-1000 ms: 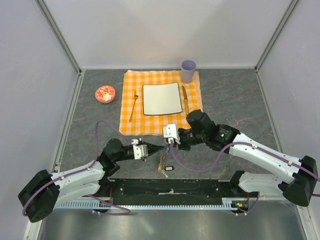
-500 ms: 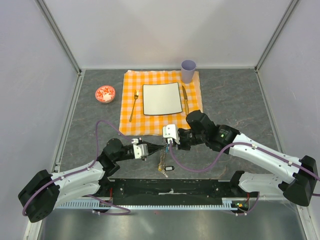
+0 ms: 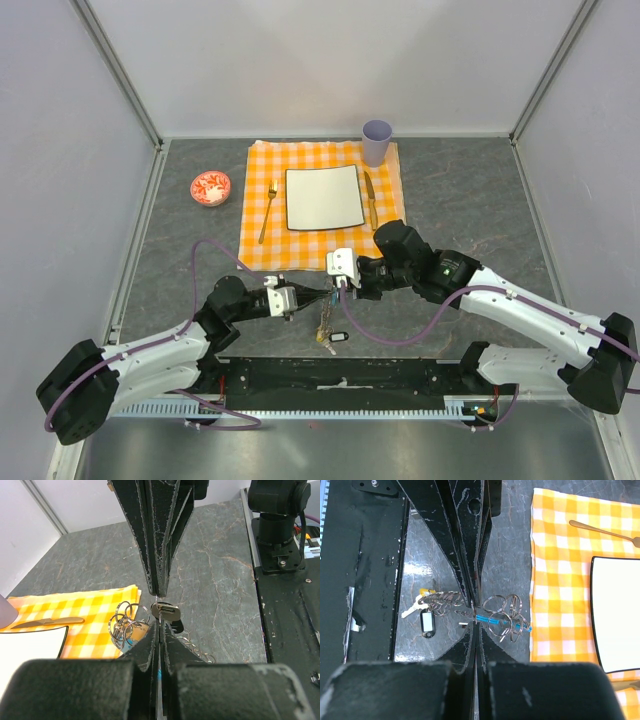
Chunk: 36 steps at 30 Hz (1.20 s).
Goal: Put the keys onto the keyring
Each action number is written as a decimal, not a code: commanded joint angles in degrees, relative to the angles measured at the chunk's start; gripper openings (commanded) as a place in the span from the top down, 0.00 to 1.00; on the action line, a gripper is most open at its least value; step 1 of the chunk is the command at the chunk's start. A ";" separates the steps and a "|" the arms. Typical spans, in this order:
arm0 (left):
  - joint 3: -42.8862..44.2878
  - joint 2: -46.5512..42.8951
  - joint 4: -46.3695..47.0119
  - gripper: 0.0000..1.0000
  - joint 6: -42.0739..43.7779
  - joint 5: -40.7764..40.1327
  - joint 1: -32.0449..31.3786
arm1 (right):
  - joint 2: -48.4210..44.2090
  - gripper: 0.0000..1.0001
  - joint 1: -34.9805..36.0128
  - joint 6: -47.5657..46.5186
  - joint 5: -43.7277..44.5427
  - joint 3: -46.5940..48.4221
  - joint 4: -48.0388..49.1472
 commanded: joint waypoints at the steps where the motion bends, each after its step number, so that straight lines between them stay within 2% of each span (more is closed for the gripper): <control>1: 2.31 -0.46 2.08 0.98 -1.33 0.01 -0.11 | -0.90 1.00 0.21 -0.71 0.07 0.77 1.21; 36: 2.31 -0.11 2.34 0.98 -1.86 -0.61 -0.02 | -0.72 1.00 0.29 -0.53 -0.46 0.68 0.86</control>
